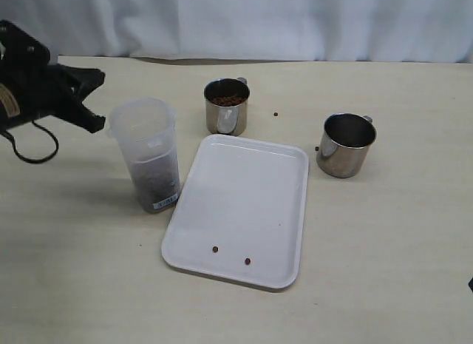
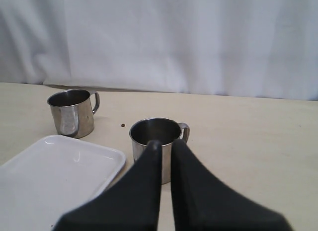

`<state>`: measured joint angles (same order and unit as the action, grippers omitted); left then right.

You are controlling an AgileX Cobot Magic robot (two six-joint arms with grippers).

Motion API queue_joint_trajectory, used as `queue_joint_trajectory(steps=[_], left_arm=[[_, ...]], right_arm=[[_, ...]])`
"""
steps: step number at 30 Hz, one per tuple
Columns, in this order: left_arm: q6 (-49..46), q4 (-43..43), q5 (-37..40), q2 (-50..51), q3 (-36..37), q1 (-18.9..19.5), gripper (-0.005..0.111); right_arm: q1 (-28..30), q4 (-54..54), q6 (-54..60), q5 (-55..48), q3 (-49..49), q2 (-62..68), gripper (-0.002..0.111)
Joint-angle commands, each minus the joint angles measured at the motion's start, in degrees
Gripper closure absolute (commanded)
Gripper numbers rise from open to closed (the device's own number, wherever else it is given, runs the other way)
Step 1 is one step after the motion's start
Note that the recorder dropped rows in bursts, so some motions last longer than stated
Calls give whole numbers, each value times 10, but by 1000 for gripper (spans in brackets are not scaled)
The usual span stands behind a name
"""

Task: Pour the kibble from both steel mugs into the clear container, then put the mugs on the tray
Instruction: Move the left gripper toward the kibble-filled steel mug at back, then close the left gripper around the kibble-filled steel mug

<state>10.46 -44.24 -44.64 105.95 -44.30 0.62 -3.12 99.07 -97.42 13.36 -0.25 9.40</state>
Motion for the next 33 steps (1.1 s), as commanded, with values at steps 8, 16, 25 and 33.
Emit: queue_joint_trajectory(steps=[8,16,25,33], left_arm=[[348,-497,-165,226,-346,79,107],[362,-550,-225,354,-494,30,107],[363,-557,-182,396,-549,-33,66],[363,-516,-166,409,-549,-62,30]], right_arm=[[3,4,-9,3,3,-3,103],[3,4,-9,3,3,-5,103],[3,4,-9,1,3,-6,103],[3,4,-9,1,3,-6,103]])
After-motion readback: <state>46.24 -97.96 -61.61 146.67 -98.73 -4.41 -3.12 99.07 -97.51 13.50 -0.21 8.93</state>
